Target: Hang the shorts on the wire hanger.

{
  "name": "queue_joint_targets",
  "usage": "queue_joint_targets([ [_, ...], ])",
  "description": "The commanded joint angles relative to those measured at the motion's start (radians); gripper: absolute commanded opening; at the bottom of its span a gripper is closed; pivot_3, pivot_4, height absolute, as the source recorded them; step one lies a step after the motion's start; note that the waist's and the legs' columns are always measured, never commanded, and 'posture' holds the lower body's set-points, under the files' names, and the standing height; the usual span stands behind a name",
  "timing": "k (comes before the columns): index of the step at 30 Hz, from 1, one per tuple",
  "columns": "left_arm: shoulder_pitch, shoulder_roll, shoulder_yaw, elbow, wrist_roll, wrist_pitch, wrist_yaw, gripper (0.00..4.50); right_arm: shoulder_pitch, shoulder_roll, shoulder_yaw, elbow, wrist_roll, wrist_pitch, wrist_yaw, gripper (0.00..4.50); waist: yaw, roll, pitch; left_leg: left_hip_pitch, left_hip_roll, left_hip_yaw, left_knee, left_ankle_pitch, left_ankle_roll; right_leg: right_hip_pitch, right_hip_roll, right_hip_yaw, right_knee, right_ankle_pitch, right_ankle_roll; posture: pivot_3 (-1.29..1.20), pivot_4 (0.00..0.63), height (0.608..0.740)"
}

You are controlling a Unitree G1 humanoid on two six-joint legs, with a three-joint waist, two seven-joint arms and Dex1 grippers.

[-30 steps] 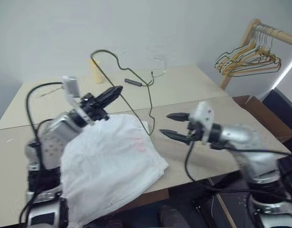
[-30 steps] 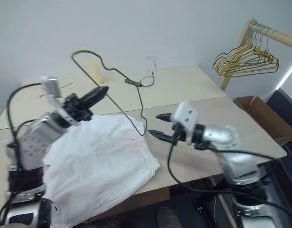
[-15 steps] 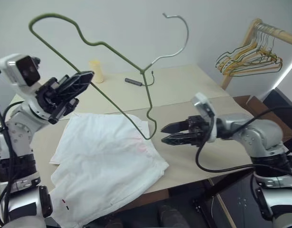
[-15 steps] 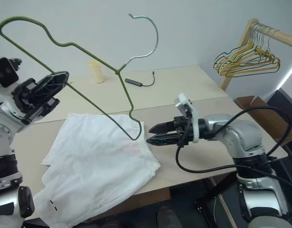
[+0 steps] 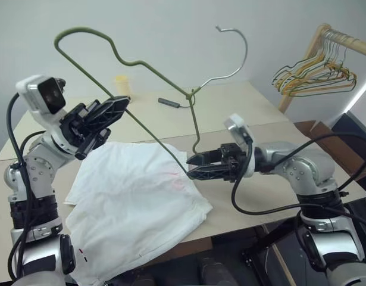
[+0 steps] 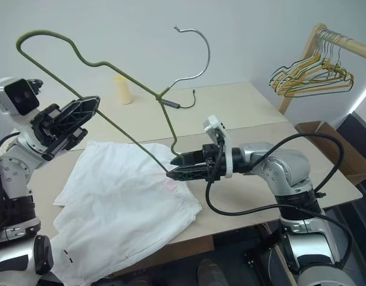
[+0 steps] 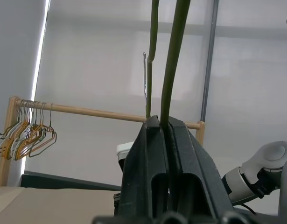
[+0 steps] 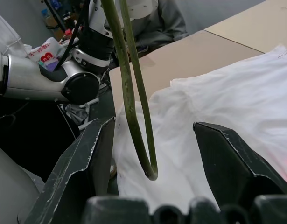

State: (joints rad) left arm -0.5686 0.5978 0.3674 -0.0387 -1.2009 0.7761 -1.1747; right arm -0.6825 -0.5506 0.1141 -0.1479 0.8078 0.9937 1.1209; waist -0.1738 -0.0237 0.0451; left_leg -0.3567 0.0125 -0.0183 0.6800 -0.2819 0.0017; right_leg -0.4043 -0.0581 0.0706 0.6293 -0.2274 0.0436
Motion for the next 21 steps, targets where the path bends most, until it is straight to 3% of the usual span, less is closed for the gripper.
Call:
queue_joint_targets([
  [1,0.004,-0.004,0.008,-0.032,0.003,-0.019,0.000,0.00,-0.025,0.004,-0.001,-0.022,0.006,-0.009,0.008,3.21,-0.001,0.000,0.000,0.000,0.000,0.000,0.000,0.000,0.000,0.000,0.000,0.000,0.000,0.000,0.000,-0.14,0.000,0.740],
  [7,0.011,-0.020,0.005,-0.041,0.019,-0.035,0.010,0.00,-0.016,0.004,0.016,-0.034,0.006,-0.016,0.015,3.21,-0.003,0.000,0.000,0.000,0.000,0.000,0.000,0.000,0.000,0.000,0.000,0.000,0.000,0.000,0.000,-0.14,0.000,0.740],
  [10,0.010,-0.031,0.007,-0.038,0.017,-0.032,0.020,0.00,-0.011,0.007,0.030,-0.035,-0.004,-0.021,0.011,2.62,-0.003,0.000,0.000,0.000,0.000,0.000,0.000,0.000,0.000,0.000,0.000,0.000,0.000,0.000,0.000,-0.14,0.000,0.740],
  [17,0.014,-0.035,0.006,-0.039,0.027,-0.031,0.028,0.00,-0.011,0.017,0.025,-0.019,-0.013,-0.020,-0.003,0.13,-0.004,0.000,0.000,0.000,0.000,0.000,0.000,0.000,0.000,0.000,0.000,0.000,0.000,0.000,0.000,-0.14,0.000,0.740],
  [21,0.013,-0.020,0.004,-0.023,0.027,-0.018,0.005,0.00,-0.004,0.015,0.025,-0.020,-0.019,-0.022,-0.001,0.02,-0.004,0.000,0.000,0.000,0.000,0.000,0.000,0.000,0.000,0.000,0.000,0.000,0.000,0.000,0.000,-0.14,0.000,0.740],
])
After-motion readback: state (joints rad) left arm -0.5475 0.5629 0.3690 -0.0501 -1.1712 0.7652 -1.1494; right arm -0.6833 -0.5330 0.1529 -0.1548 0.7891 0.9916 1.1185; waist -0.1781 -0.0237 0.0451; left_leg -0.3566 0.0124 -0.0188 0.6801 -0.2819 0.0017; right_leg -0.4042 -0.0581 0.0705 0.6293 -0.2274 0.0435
